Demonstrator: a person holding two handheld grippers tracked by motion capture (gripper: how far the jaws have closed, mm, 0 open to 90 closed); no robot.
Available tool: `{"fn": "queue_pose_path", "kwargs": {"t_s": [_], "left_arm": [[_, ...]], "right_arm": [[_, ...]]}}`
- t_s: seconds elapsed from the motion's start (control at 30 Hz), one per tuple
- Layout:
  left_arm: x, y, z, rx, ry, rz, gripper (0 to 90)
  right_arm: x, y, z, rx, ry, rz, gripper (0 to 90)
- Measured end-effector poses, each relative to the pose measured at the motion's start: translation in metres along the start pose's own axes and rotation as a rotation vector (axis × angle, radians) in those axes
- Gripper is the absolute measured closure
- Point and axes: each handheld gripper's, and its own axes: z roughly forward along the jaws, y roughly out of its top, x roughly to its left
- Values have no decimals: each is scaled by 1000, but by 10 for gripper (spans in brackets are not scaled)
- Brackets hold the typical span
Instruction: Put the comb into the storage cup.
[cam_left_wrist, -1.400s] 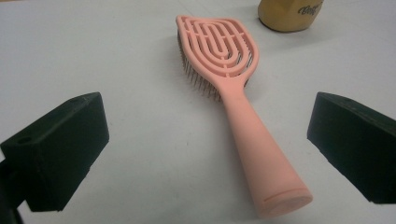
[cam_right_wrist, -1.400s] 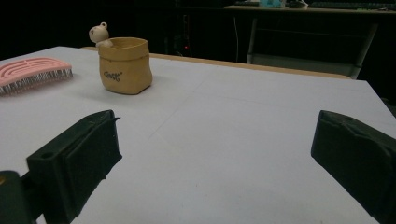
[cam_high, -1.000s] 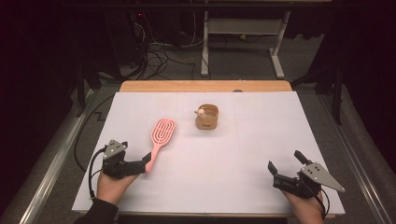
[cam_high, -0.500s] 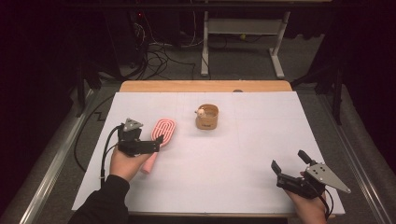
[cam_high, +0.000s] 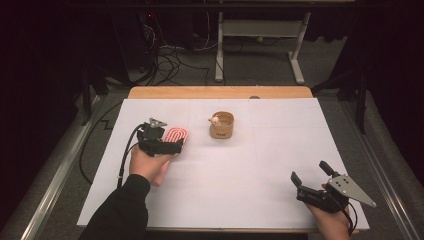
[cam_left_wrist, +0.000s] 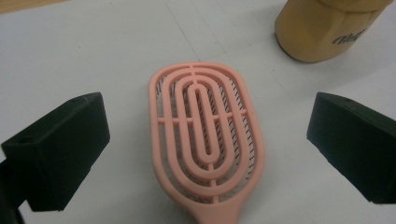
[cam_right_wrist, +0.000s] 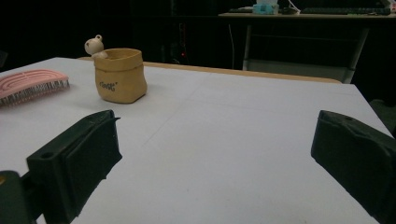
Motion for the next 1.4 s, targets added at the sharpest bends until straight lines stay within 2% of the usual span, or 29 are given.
{"fn": "queue_pose_path", "kwargs": {"t_s": [0.23,0.37,0.6,1.0,1.03,1.17,1.4], "left_arm": [[-6,5,14,61,-11,-26,0],[-13,9,20,72,11,-1,0],[-13,8,33,109,59,-19,0],[-13,5,46,177,93,-21,0],[-14,5,46,176,98,-17,31],[-15,5,47,185,102,-24,43],[-17,3,49,197,117,-6,142]], "right_arm": [[-1,0,0,-3,-2,5,16],[-1,0,-1,-6,0,4,16],[-2,1,-2,-9,-2,10,16],[-3,1,-2,-12,-2,9,16],[-3,1,-2,-12,-3,9,16],[-3,1,-2,-12,-3,10,16],[-4,1,-2,-14,-4,9,16]]}}
